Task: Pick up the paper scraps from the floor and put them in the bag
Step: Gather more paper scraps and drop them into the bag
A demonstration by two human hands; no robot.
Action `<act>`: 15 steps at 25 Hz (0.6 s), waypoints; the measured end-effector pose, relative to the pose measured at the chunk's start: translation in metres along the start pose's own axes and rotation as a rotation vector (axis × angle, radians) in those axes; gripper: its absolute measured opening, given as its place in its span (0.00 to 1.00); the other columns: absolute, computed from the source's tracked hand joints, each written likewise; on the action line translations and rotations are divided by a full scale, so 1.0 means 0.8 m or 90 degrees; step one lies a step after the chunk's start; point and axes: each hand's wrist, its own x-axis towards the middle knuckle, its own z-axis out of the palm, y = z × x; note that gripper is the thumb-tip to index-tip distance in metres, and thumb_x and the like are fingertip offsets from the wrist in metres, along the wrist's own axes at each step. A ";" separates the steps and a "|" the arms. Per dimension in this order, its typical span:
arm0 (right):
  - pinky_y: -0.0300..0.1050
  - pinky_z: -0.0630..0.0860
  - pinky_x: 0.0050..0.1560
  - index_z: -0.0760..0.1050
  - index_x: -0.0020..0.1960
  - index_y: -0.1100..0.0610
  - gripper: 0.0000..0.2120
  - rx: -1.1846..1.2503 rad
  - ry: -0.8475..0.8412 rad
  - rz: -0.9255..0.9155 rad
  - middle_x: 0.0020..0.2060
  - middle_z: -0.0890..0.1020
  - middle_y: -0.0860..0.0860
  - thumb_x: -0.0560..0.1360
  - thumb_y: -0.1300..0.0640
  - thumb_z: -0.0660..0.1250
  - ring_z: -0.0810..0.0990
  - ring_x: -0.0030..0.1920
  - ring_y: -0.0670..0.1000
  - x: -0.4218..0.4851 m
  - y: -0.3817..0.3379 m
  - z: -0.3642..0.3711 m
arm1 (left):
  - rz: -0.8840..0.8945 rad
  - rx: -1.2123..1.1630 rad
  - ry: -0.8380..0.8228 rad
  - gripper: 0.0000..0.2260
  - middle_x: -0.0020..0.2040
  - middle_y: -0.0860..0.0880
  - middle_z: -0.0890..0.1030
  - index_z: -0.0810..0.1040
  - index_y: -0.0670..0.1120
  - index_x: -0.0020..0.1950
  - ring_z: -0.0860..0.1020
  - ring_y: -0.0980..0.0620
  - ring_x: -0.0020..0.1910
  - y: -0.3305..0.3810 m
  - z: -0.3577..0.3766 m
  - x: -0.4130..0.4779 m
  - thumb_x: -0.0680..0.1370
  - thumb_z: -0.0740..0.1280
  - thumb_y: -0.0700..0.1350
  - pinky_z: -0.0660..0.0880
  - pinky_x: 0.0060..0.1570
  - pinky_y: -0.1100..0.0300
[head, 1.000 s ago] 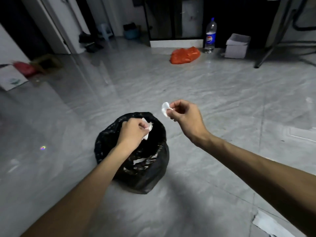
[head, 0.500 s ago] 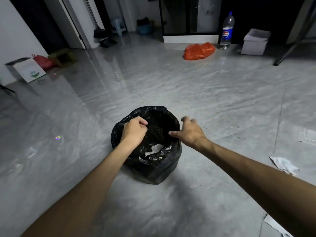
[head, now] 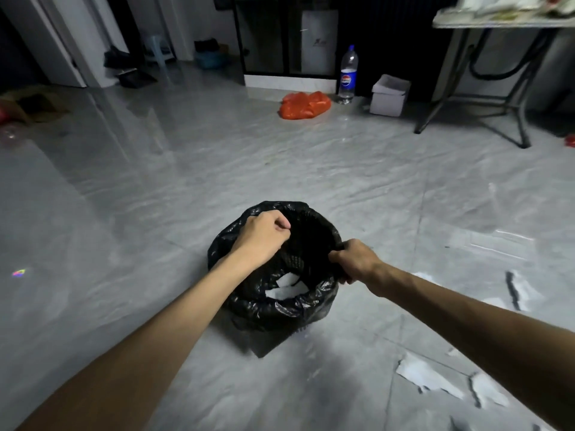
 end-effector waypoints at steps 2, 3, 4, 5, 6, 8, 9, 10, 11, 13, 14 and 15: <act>0.41 0.71 0.27 0.78 0.46 0.69 0.11 0.043 -0.015 0.017 0.34 0.78 0.61 0.74 0.61 0.62 0.75 0.29 0.56 -0.018 0.029 -0.027 | 0.058 0.002 -0.037 0.05 0.42 0.52 0.84 0.77 0.55 0.41 0.81 0.52 0.39 0.041 0.028 -0.003 0.73 0.67 0.45 0.75 0.44 0.60; 0.40 0.73 0.27 0.78 0.48 0.66 0.09 0.084 -0.033 0.023 0.36 0.79 0.60 0.76 0.61 0.62 0.76 0.28 0.54 -0.029 0.040 -0.039 | 0.088 0.002 -0.056 0.05 0.43 0.51 0.84 0.77 0.55 0.41 0.81 0.51 0.39 0.062 0.043 -0.006 0.73 0.68 0.44 0.75 0.46 0.59; 0.39 0.74 0.27 0.77 0.50 0.63 0.08 0.129 -0.054 0.028 0.37 0.80 0.59 0.78 0.59 0.62 0.77 0.28 0.53 -0.039 0.050 -0.051 | 0.116 0.000 -0.072 0.04 0.44 0.51 0.84 0.78 0.54 0.42 0.80 0.50 0.40 0.084 0.057 -0.010 0.74 0.68 0.44 0.76 0.48 0.58; 0.39 0.75 0.28 0.76 0.51 0.60 0.08 0.159 -0.066 0.031 0.38 0.81 0.57 0.79 0.57 0.62 0.78 0.29 0.52 -0.050 0.062 -0.064 | 0.141 -0.003 -0.085 0.03 0.45 0.50 0.84 0.78 0.54 0.43 0.81 0.50 0.42 0.105 0.072 -0.015 0.74 0.68 0.45 0.76 0.49 0.58; 0.39 0.76 0.30 0.75 0.53 0.59 0.09 0.168 -0.067 0.035 0.39 0.81 0.56 0.79 0.55 0.61 0.79 0.30 0.52 -0.059 0.075 -0.077 | 0.162 -0.005 -0.095 0.03 0.45 0.50 0.84 0.79 0.53 0.44 0.81 0.50 0.43 0.124 0.085 -0.019 0.74 0.68 0.45 0.76 0.50 0.57; 0.39 0.75 0.31 0.76 0.55 0.60 0.10 0.137 -0.031 0.057 0.43 0.82 0.56 0.78 0.56 0.62 0.80 0.31 0.51 -0.080 0.110 -0.106 | 0.205 -0.009 -0.129 0.03 0.47 0.51 0.83 0.79 0.52 0.45 0.81 0.50 0.44 0.159 0.115 -0.032 0.74 0.67 0.45 0.77 0.50 0.57; 0.38 0.74 0.30 0.77 0.55 0.61 0.10 0.102 -0.002 0.067 0.44 0.82 0.56 0.77 0.57 0.63 0.80 0.31 0.51 -0.093 0.134 -0.120 | 0.223 -0.015 -0.155 0.03 0.47 0.51 0.84 0.79 0.51 0.46 0.81 0.50 0.44 0.175 0.132 -0.040 0.74 0.67 0.45 0.78 0.49 0.57; 0.37 0.73 0.29 0.78 0.54 0.61 0.10 0.056 0.023 0.073 0.44 0.83 0.57 0.76 0.58 0.65 0.80 0.31 0.51 -0.108 0.161 -0.132 | 0.238 -0.021 -0.186 0.03 0.47 0.50 0.84 0.80 0.51 0.46 0.81 0.50 0.44 0.188 0.149 -0.050 0.73 0.68 0.45 0.78 0.48 0.57; 0.37 0.73 0.29 0.79 0.54 0.60 0.10 0.001 0.030 0.073 0.45 0.84 0.58 0.74 0.58 0.68 0.81 0.32 0.51 -0.125 0.189 -0.138 | 0.253 -0.022 -0.219 0.04 0.46 0.50 0.84 0.80 0.50 0.47 0.82 0.50 0.44 0.197 0.167 -0.060 0.73 0.68 0.45 0.77 0.46 0.59; 0.38 0.76 0.37 0.78 0.58 0.56 0.16 -0.185 -0.017 0.064 0.52 0.85 0.57 0.72 0.54 0.73 0.83 0.41 0.52 -0.162 0.247 -0.129 | 0.275 -0.005 -0.295 0.07 0.46 0.50 0.84 0.80 0.48 0.49 0.81 0.50 0.45 0.204 0.206 -0.080 0.72 0.69 0.45 0.73 0.42 0.61; 0.40 0.77 0.45 0.77 0.61 0.52 0.20 -0.292 -0.052 0.058 0.56 0.83 0.54 0.71 0.51 0.73 0.83 0.49 0.53 -0.179 0.276 -0.115 | 0.279 0.013 -0.342 0.09 0.47 0.49 0.84 0.81 0.48 0.50 0.81 0.50 0.45 0.202 0.226 -0.090 0.71 0.70 0.45 0.73 0.42 0.61; 0.42 0.76 0.52 0.75 0.63 0.49 0.23 -0.375 -0.078 0.052 0.59 0.81 0.52 0.70 0.48 0.73 0.81 0.55 0.53 -0.192 0.300 -0.097 | 0.283 0.038 -0.390 0.10 0.48 0.49 0.84 0.80 0.48 0.51 0.81 0.50 0.46 0.196 0.245 -0.098 0.71 0.71 0.45 0.74 0.43 0.61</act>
